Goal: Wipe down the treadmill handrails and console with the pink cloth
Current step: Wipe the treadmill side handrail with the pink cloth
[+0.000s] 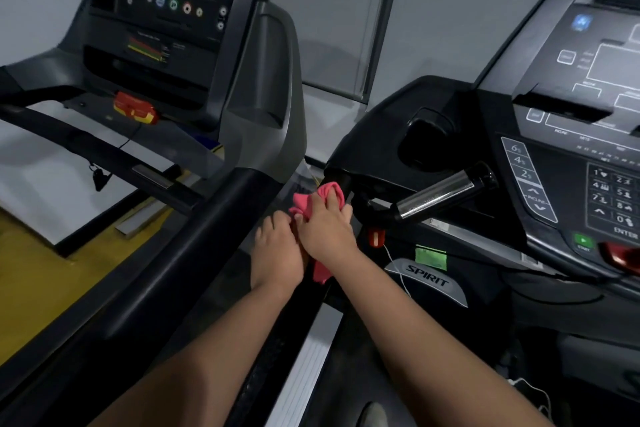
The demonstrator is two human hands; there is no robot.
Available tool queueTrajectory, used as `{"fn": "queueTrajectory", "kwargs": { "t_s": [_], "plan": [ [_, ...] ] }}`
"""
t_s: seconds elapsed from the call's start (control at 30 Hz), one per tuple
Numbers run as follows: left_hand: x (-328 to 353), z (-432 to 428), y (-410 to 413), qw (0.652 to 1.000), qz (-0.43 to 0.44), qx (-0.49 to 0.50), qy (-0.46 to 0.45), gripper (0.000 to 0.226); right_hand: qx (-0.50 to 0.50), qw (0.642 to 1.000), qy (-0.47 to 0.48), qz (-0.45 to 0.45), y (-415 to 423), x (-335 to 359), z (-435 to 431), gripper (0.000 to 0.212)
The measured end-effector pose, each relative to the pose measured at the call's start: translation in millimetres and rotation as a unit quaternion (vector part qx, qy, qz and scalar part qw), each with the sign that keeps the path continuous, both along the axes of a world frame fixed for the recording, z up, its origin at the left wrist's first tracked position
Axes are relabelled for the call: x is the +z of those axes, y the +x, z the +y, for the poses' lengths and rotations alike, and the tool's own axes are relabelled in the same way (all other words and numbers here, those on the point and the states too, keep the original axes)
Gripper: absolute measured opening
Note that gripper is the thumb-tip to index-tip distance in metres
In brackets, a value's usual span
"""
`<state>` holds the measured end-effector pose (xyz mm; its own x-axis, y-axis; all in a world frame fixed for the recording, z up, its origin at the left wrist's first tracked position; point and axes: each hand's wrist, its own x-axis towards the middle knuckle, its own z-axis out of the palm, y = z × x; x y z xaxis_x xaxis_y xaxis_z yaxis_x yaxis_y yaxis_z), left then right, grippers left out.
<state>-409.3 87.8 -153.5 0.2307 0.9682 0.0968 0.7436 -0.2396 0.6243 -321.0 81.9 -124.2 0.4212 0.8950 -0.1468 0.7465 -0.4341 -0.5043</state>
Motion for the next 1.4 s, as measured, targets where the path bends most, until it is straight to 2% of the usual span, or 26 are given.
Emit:
{"fn": "queueTrajectory", "kwargs": {
  "t_s": [0.07,0.3,0.5,0.67,0.93,1.1,1.23,1.33,1.4],
  "plan": [
    [0,1,0,1.000,-0.001,0.004,-0.019,0.019,-0.002,0.999,-0.016,-0.028,-1,-5,1,0.056],
    [-2,8,-5,0.990,-0.066,0.051,-0.112,0.027,-0.047,0.995,0.015,-0.087,2,-12,33,0.063],
    [-4,10,-7,0.986,-0.087,0.058,-0.127,0.022,-0.074,0.990,0.001,-0.124,2,-14,43,0.074],
    [-5,18,-3,0.982,-0.088,0.060,-0.155,0.019,0.061,0.974,-0.048,-0.212,19,-8,48,0.067],
    [-6,20,-2,0.976,-0.094,0.062,-0.186,0.014,0.214,0.898,-0.227,-0.310,25,15,84,0.050],
    [-11,19,-6,0.967,-0.122,0.073,-0.210,0.018,0.253,0.854,-0.311,-0.330,18,16,104,0.053],
    [-13,19,-8,0.969,-0.126,0.079,-0.197,0.020,0.277,0.806,-0.382,-0.357,10,6,120,0.055],
    [-12,19,-8,0.970,-0.118,0.081,-0.197,0.021,0.303,0.795,-0.405,-0.335,5,5,122,0.050],
    [-12,19,-7,0.969,-0.119,0.084,-0.199,0.019,0.310,0.804,-0.400,-0.312,4,7,120,0.046]
  ]
}}
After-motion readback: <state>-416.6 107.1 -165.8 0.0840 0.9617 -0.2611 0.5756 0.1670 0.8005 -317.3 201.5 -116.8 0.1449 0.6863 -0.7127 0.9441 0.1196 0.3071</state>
